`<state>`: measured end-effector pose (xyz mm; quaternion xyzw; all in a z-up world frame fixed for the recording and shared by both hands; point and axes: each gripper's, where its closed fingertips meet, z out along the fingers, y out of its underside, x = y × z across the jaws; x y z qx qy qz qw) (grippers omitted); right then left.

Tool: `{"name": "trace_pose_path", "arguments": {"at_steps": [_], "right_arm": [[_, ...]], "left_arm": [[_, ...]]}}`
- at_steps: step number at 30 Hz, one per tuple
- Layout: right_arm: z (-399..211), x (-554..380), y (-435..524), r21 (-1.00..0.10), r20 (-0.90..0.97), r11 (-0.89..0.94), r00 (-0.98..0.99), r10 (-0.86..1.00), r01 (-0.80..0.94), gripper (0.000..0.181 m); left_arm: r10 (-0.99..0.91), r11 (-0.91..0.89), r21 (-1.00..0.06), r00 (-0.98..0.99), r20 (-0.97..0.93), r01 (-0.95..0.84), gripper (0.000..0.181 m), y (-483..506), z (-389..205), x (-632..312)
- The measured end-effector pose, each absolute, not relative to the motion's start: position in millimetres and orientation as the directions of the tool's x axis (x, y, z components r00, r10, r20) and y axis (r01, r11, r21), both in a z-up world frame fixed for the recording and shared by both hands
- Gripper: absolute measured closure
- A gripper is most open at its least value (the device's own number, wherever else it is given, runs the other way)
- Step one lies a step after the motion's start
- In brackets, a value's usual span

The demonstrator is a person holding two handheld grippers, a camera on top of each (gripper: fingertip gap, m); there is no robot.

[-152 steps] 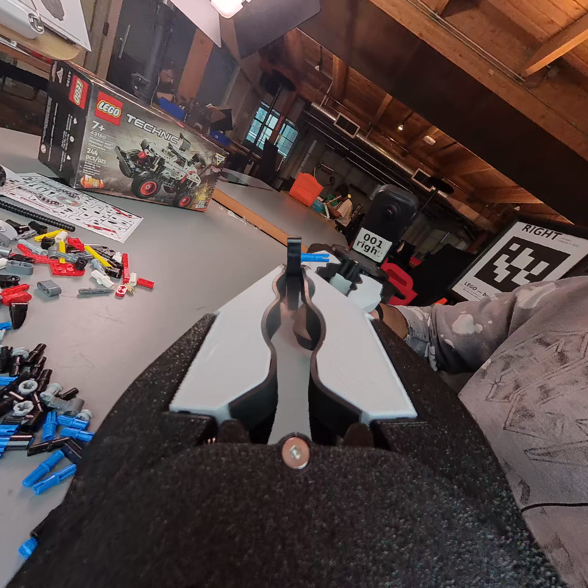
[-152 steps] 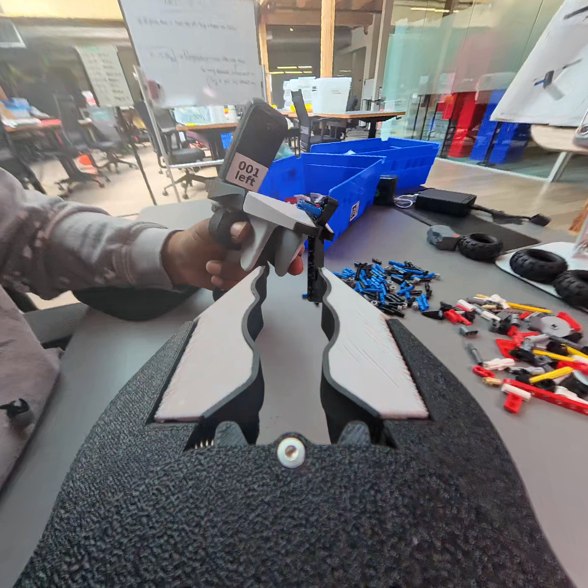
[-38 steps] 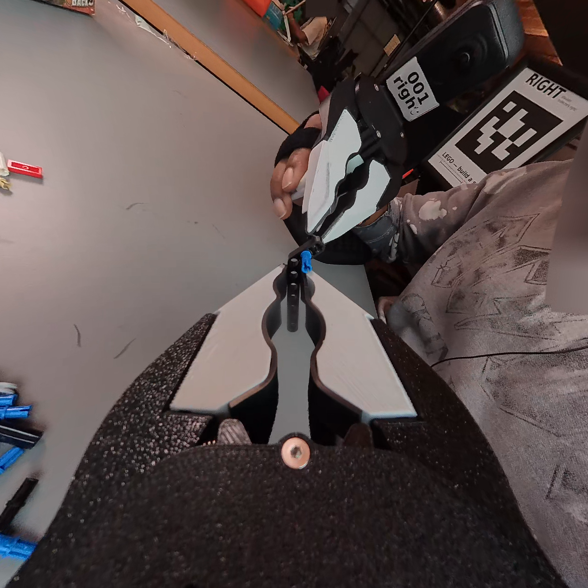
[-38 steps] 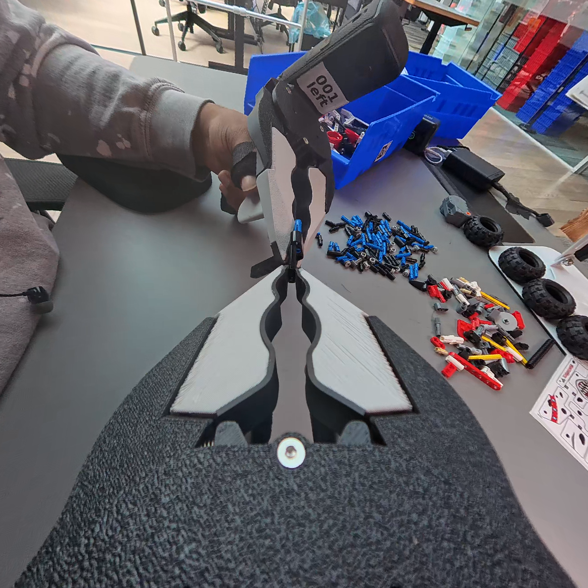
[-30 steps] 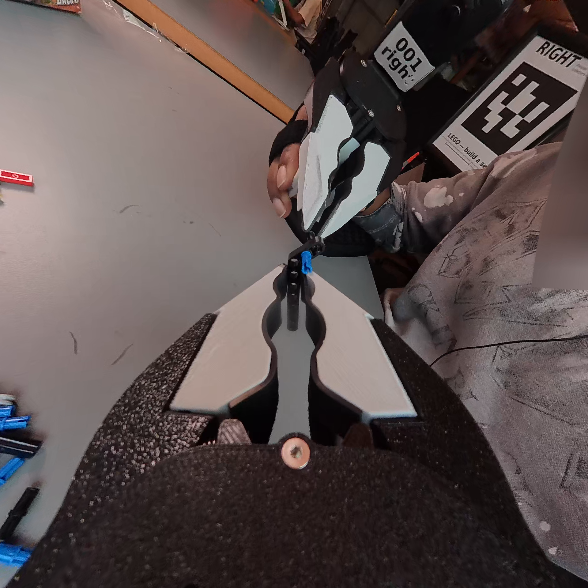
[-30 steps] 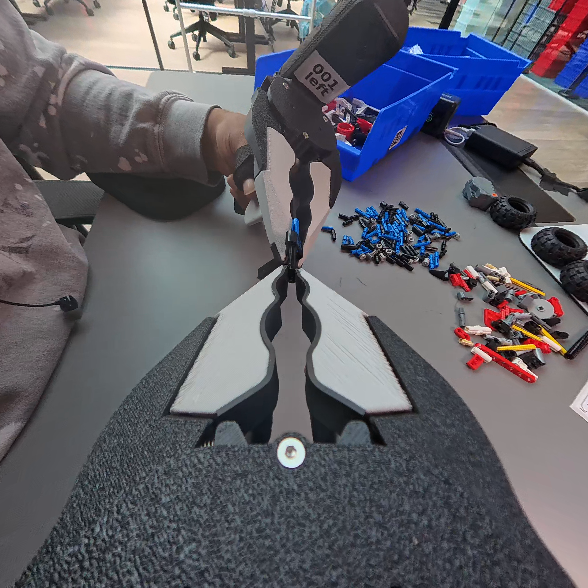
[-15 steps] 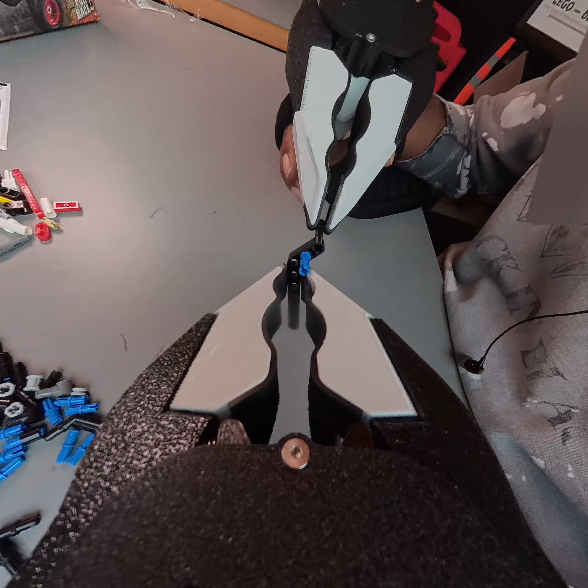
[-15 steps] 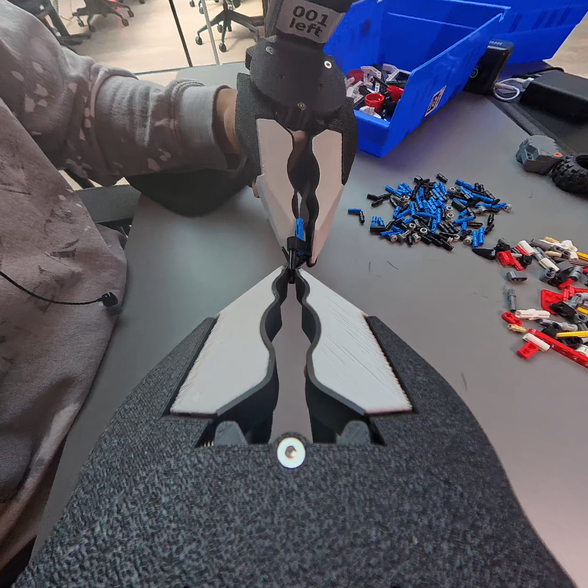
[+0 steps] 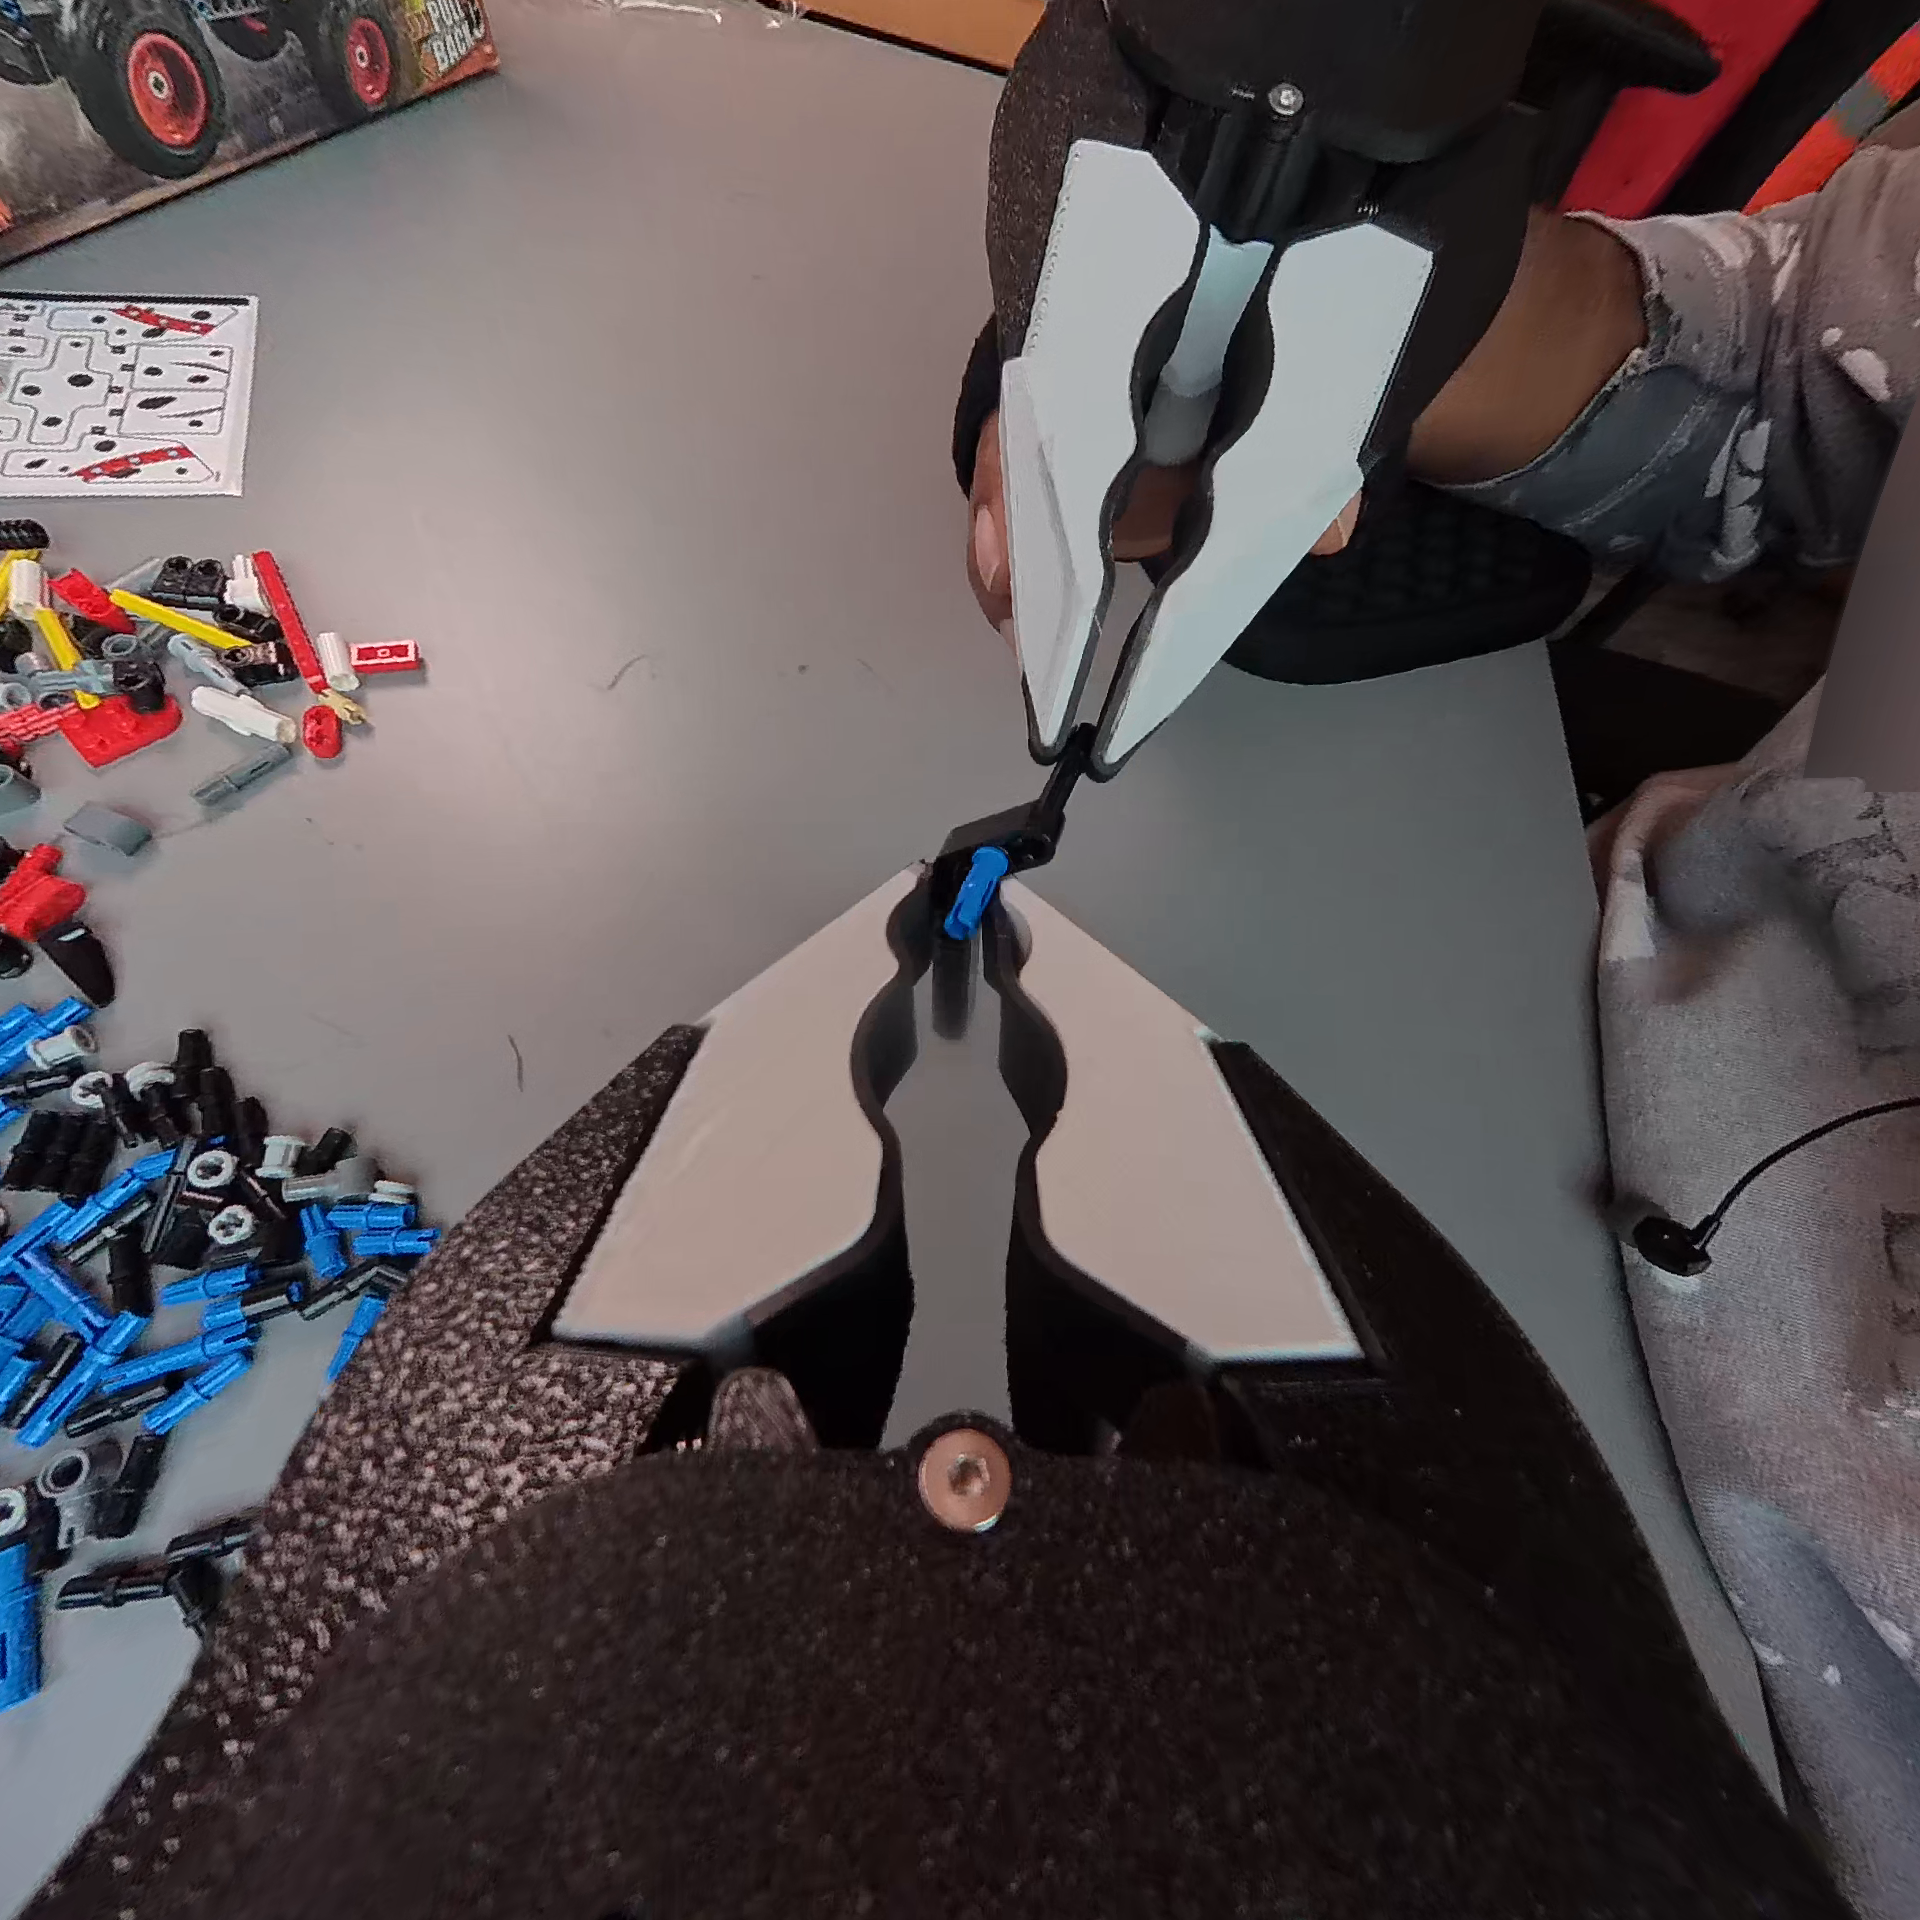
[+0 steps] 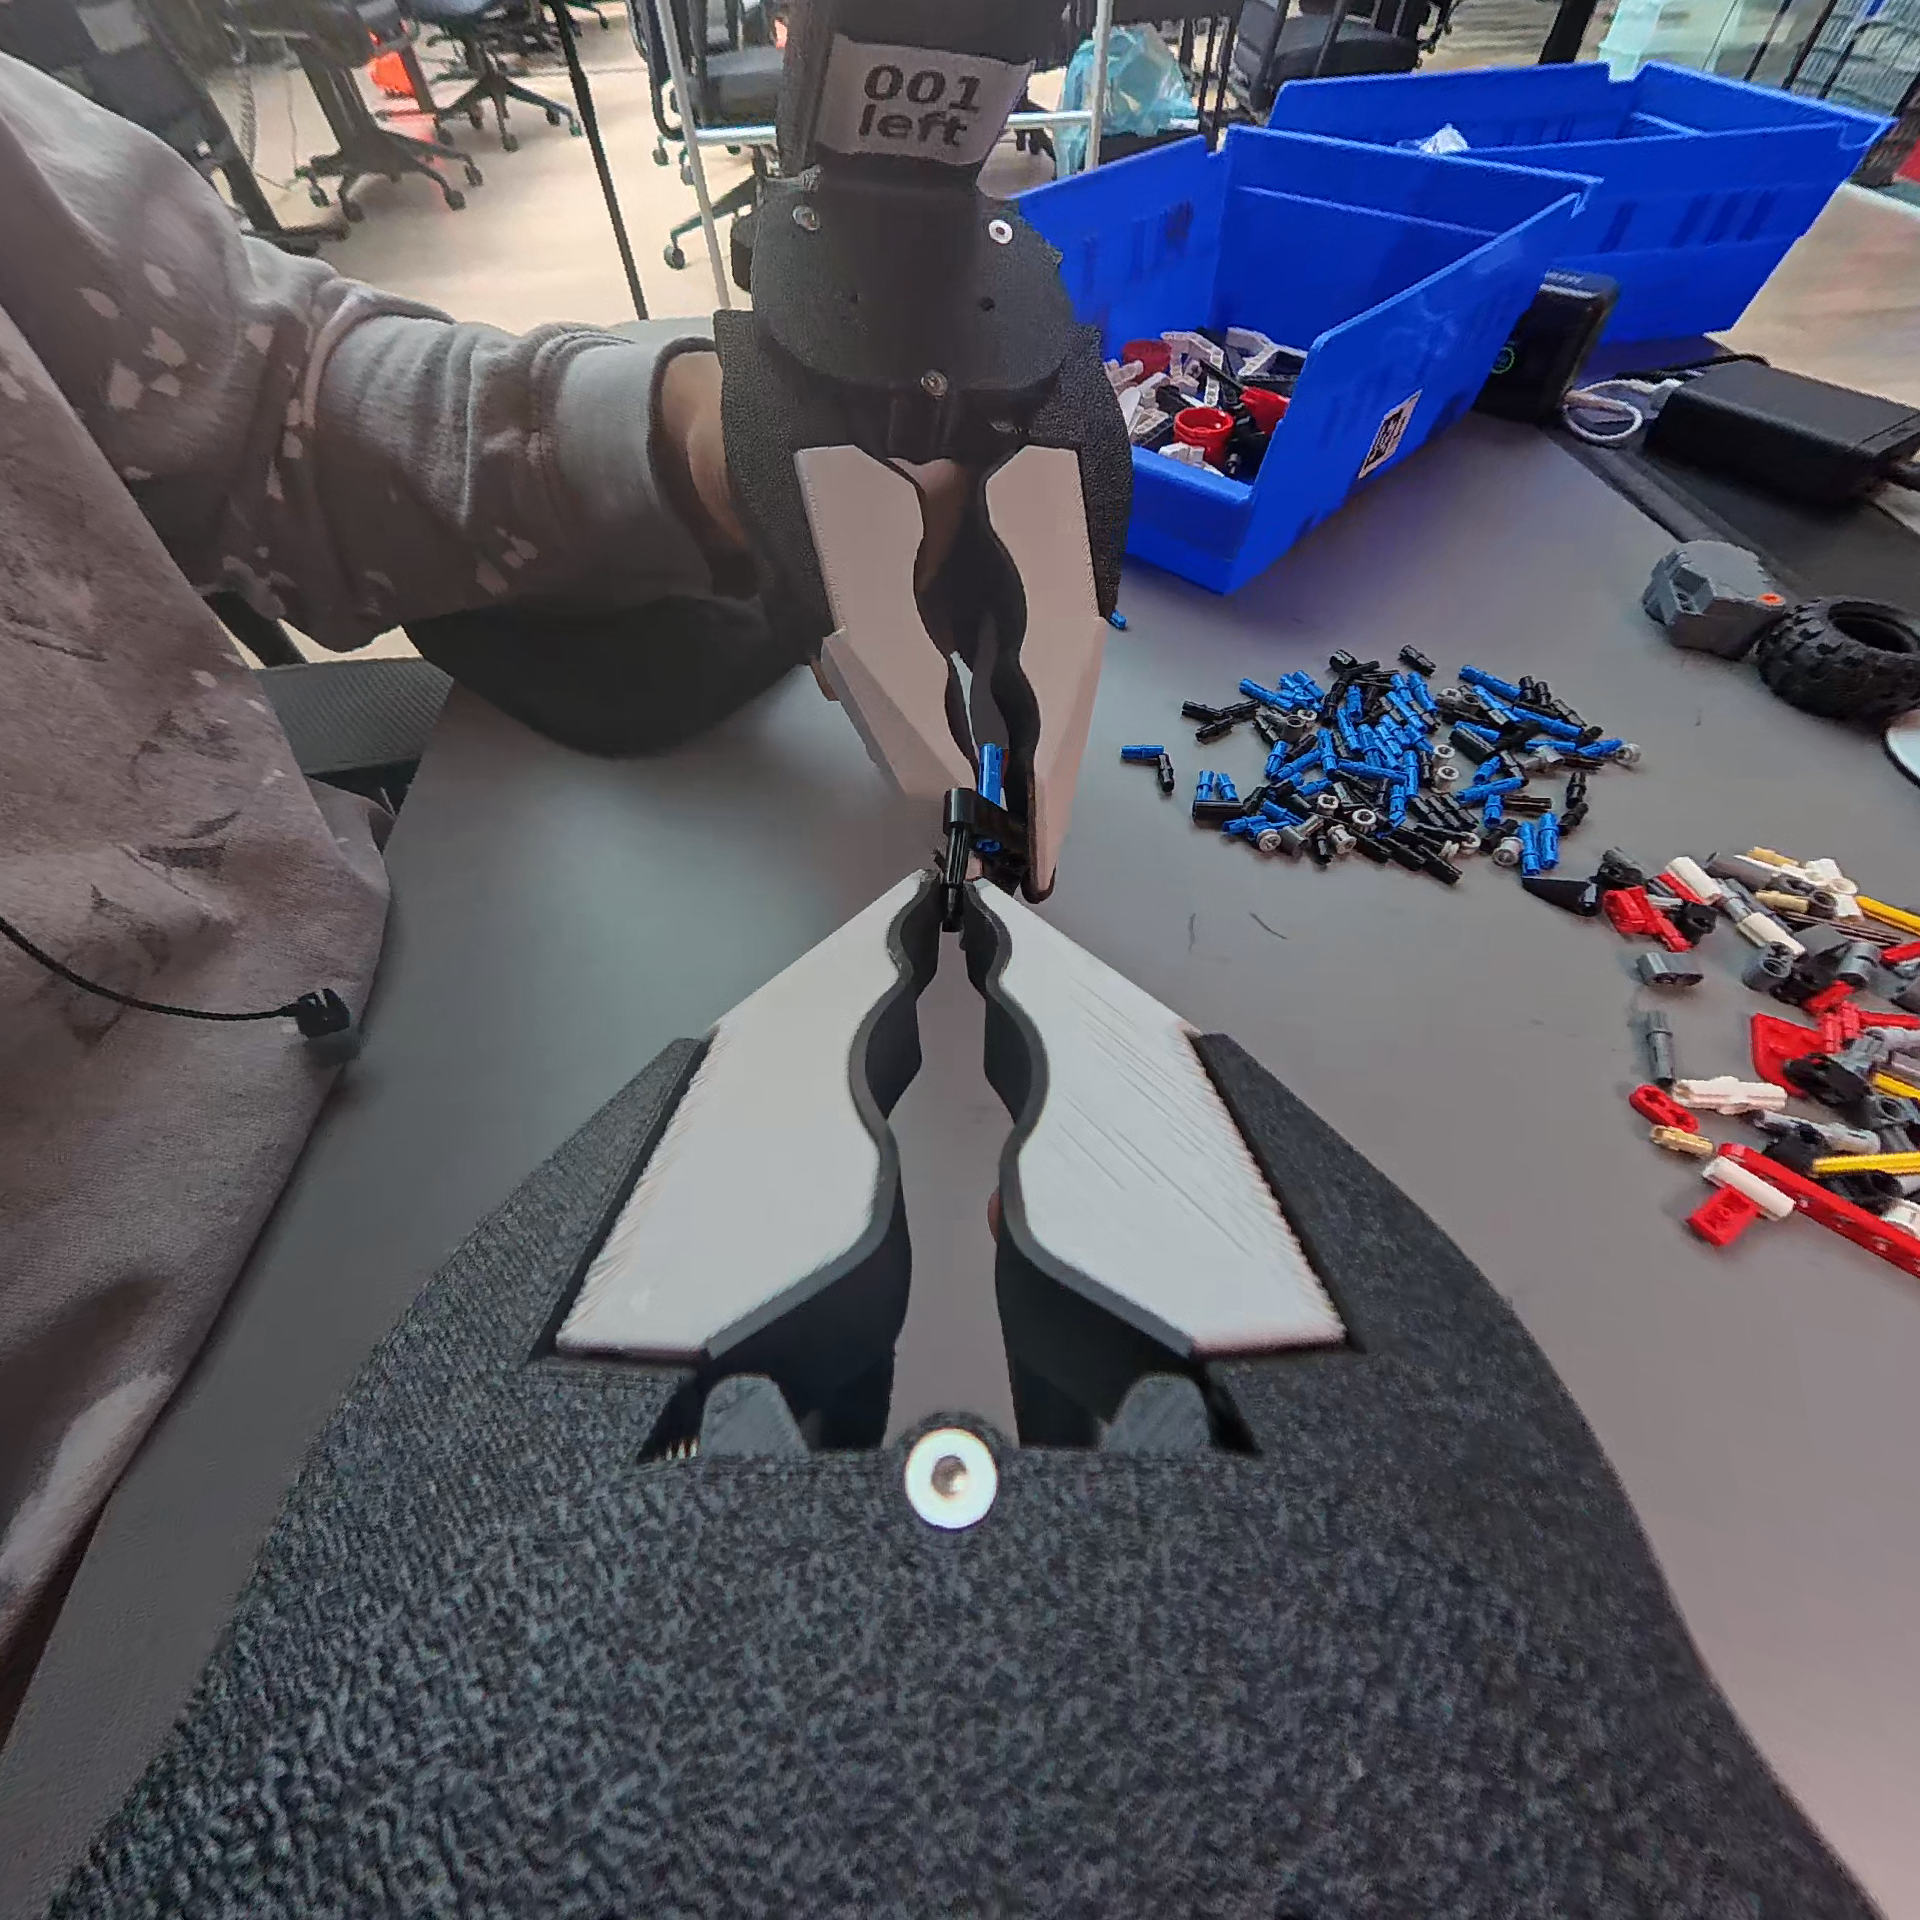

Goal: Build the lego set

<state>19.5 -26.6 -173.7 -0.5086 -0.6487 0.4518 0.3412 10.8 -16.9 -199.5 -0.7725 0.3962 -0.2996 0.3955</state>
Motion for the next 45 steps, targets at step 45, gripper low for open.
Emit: {"name": "trace_pose_path", "arguments": {"at_steps": [45], "right_arm": [[-128.5, -8.8, 48.1, -0.999, -0.030, -0.041, 0.362, 0.932, 0.022, 0.150]], "left_arm": [[-0.433, -0.038, -0.934, 0.848, -0.304, -0.355, 0.160, 37.6, -148.3, -9.6]]}}
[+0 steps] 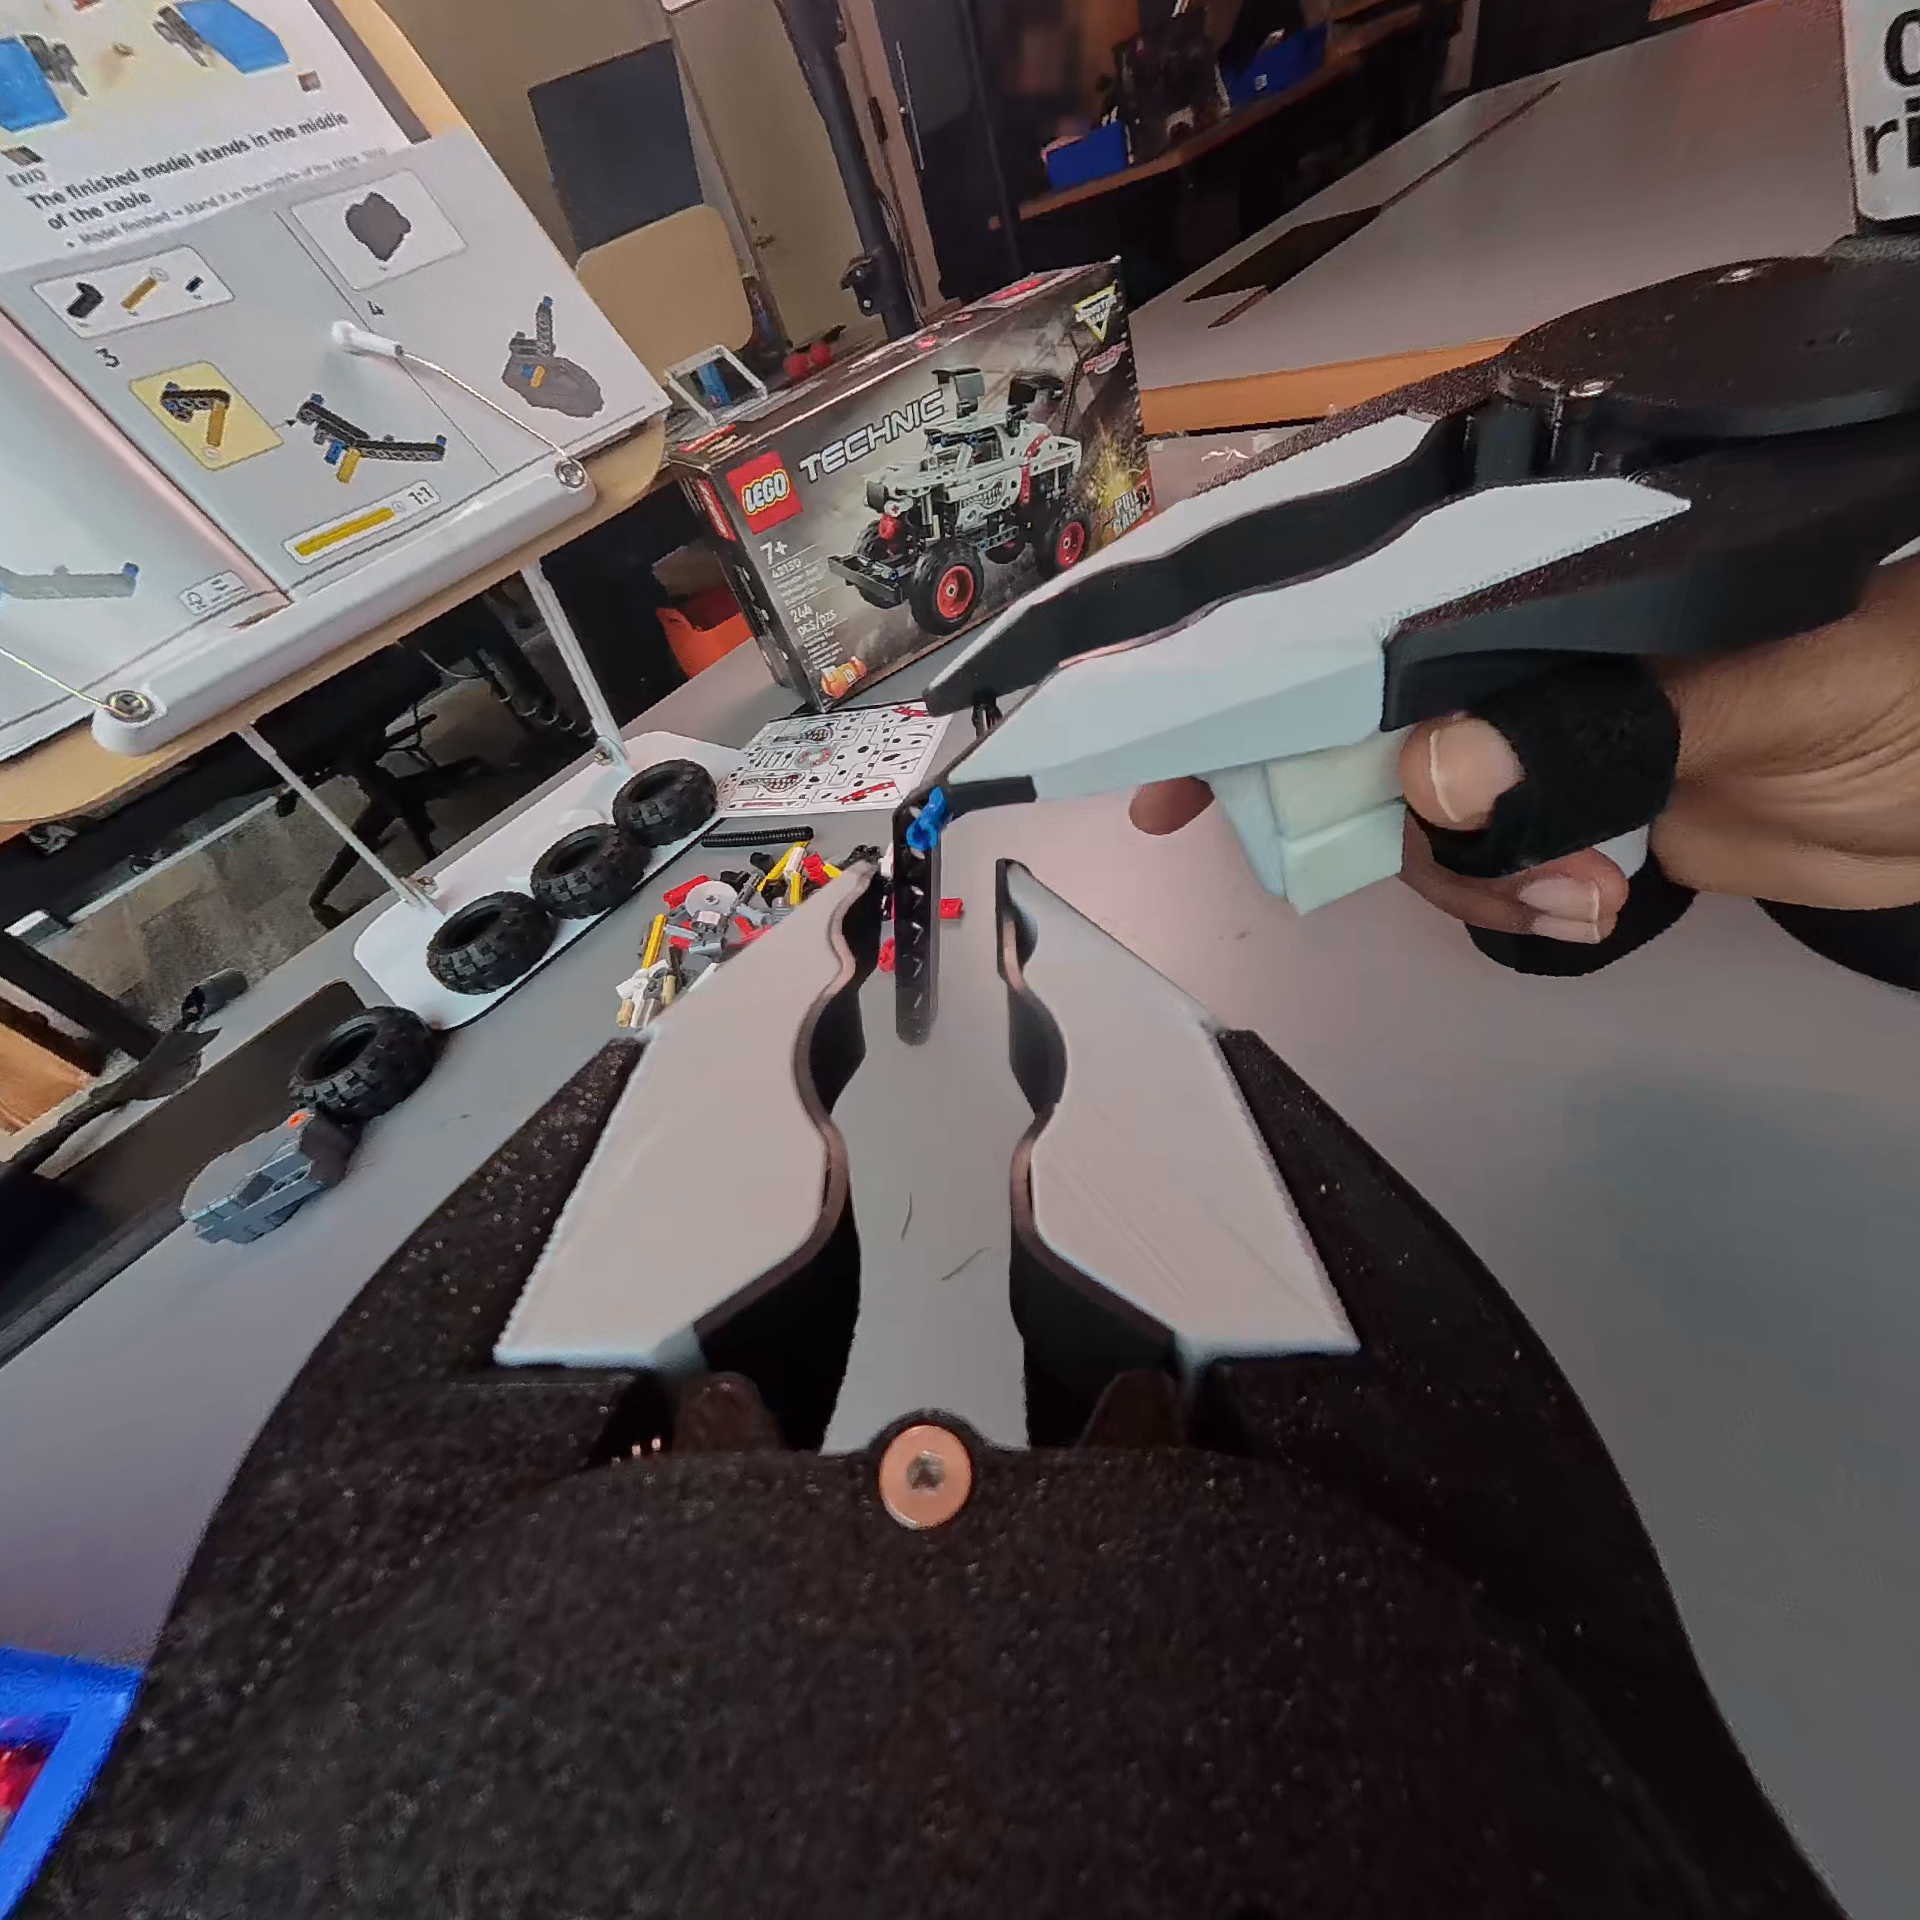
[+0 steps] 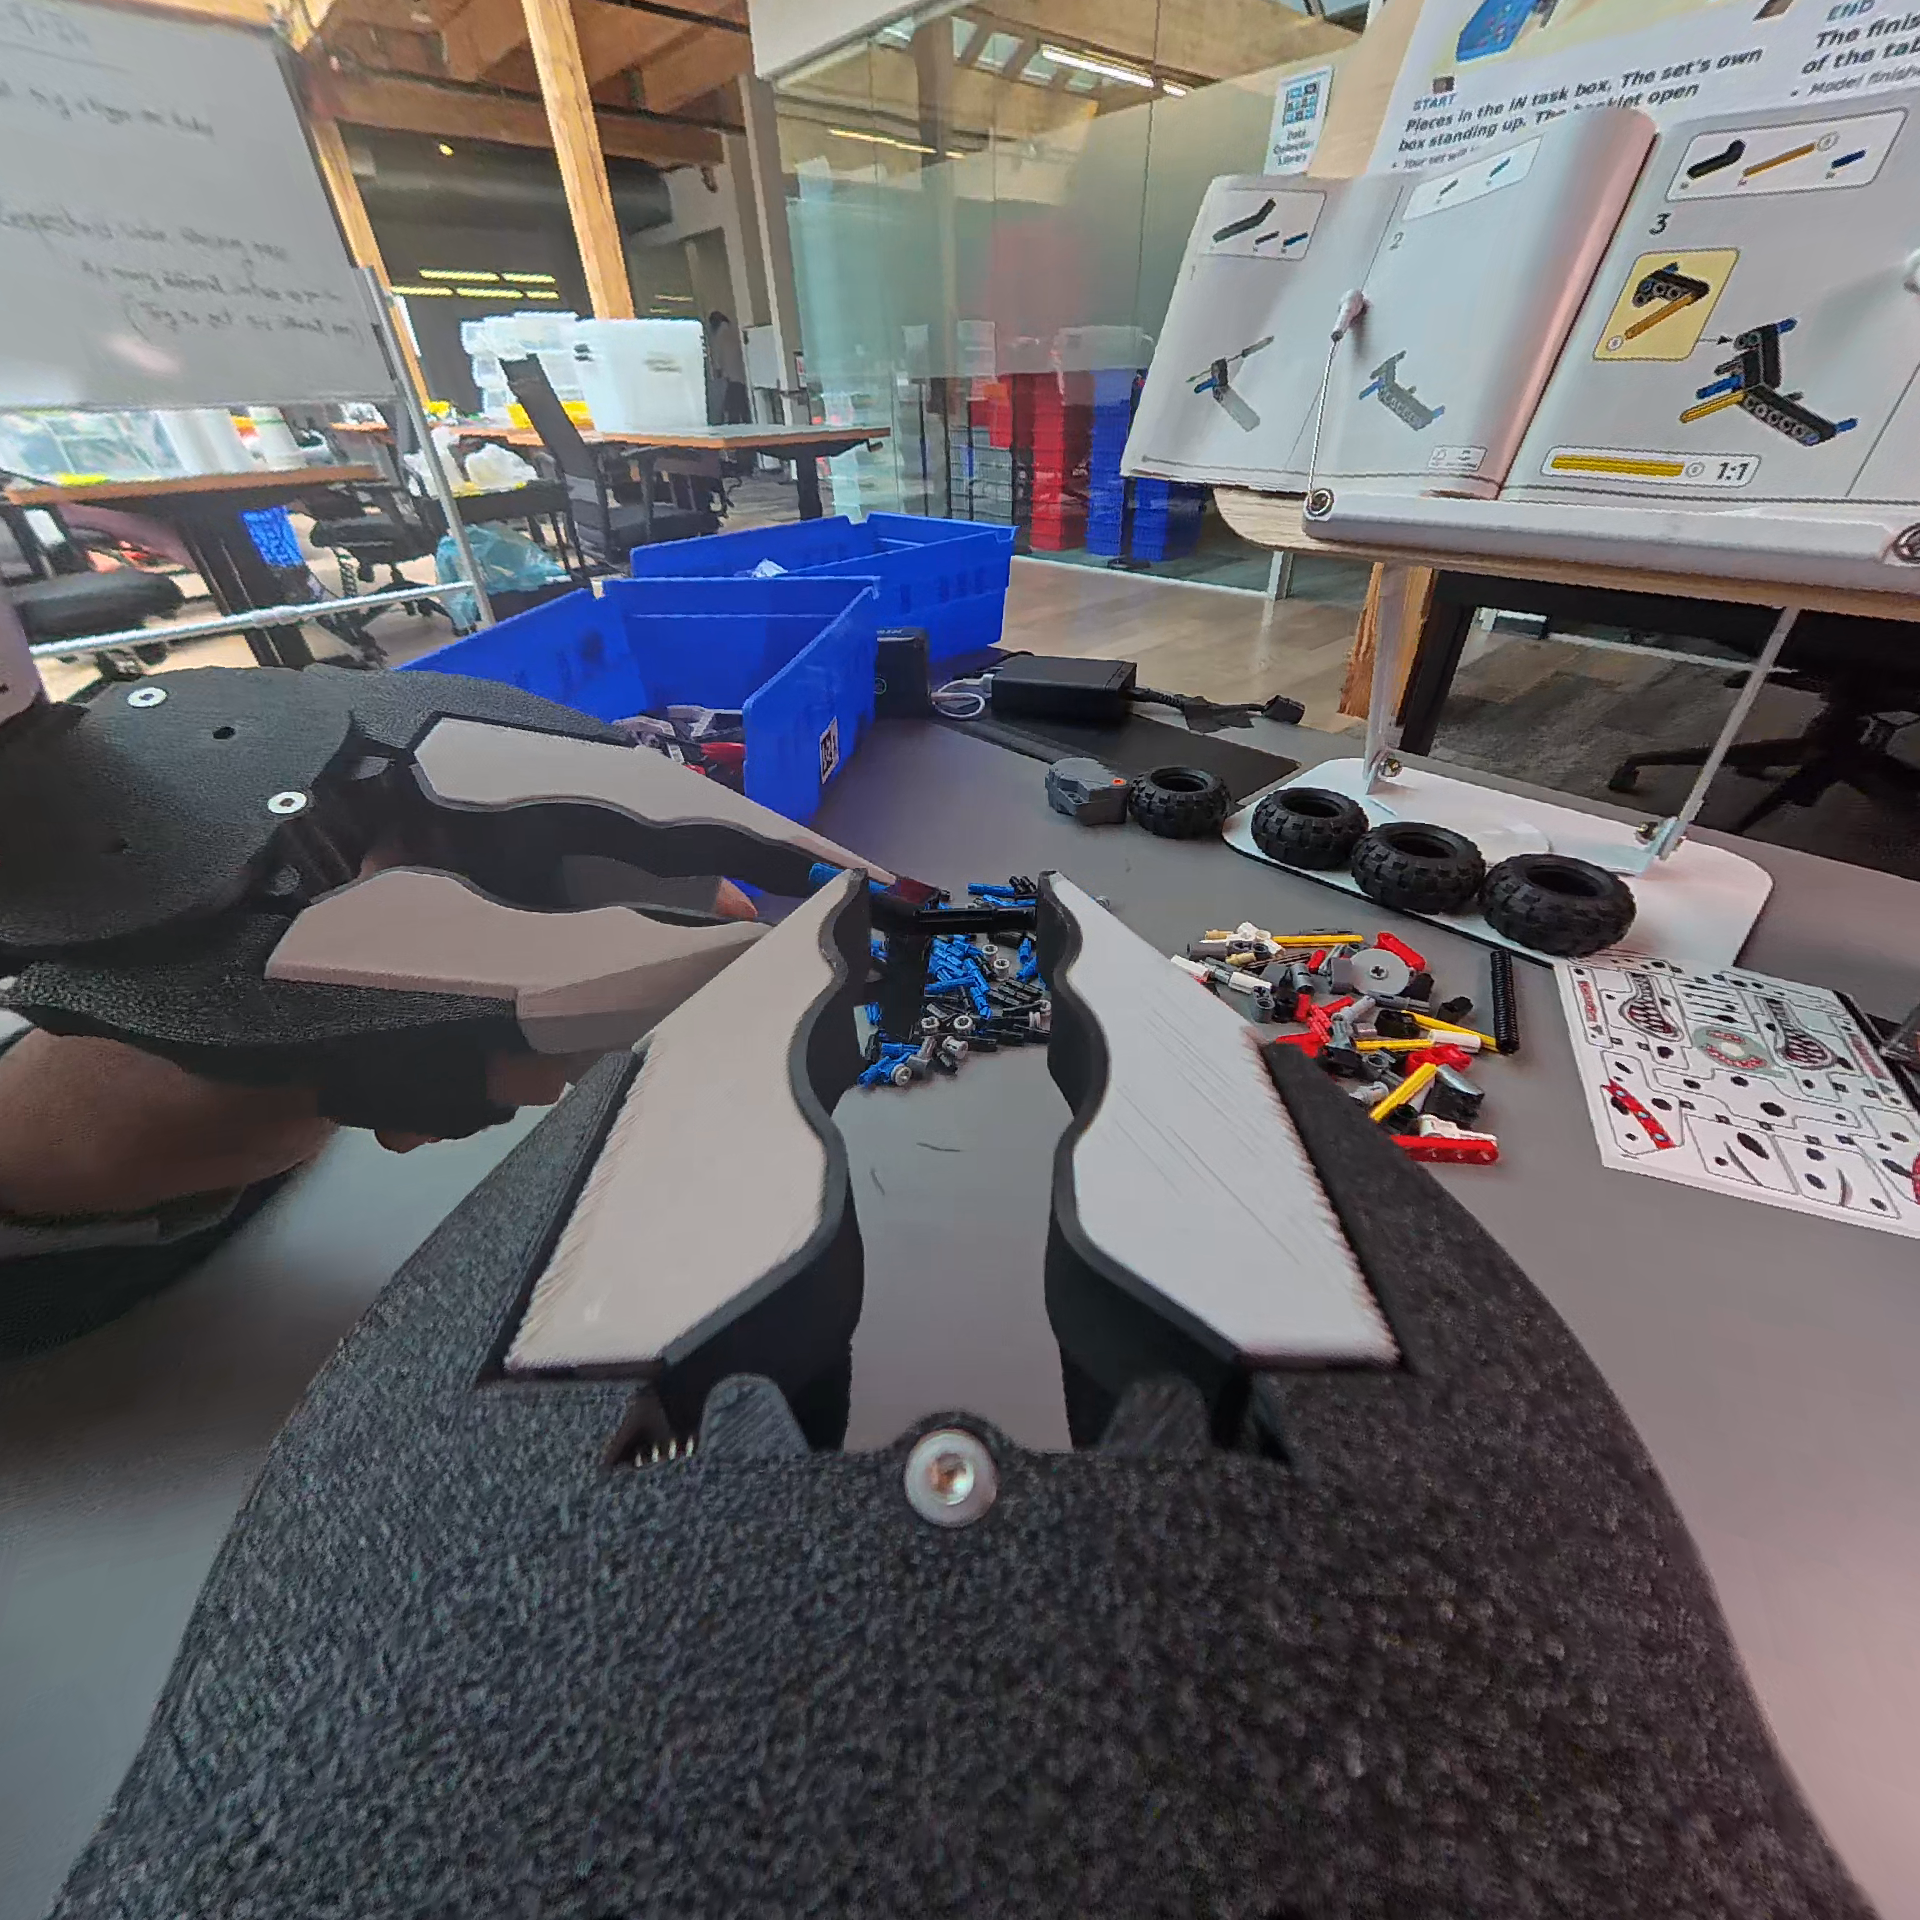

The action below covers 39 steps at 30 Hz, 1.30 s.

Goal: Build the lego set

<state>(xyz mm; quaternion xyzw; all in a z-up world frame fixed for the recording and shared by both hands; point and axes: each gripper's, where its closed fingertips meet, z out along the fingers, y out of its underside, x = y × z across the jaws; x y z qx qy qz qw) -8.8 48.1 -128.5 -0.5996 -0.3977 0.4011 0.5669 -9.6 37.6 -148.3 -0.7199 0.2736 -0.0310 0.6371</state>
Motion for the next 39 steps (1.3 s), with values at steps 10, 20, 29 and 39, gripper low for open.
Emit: {"name": "trace_pose_path", "arguments": {"at_steps": [10, 20, 29, 39], "right_arm": [[-104.7, -12.8, 4.7, -0.993, 0.057, 0.070, 0.125, 0.991, -0.100, 0.150], [-90.9, -12.4, 8.0, -0.970, -0.125, -0.083, 0.175, 0.977, -0.228, 0.151], [-96.3, -12.2, 10.9, -0.987, -0.012, 0.023, 0.215, 0.976, -0.157, 0.152], [-98.4, -12.3, 5.1, -0.983, 0.089, 0.116, 0.181, 0.980, -0.142, 0.152]], "left_arm": [[-0.607, 0.001, -0.961, 0.763, -0.221, -0.278, 0.178, 27.9, -144.8, -2.2], [-0.363, 0.067, -0.921, 0.850, -0.380, -0.383, 0.181, 38.5, -128.7, -9.9], [-0.394, 0.020, -0.925, 0.847, -0.356, -0.379, 0.181, 39.6, -135.9, -8.0], [-0.428, -0.012, -0.914, 0.829, -0.361, -0.405, 0.181, 34.8, -142.1, -6.2]]}}
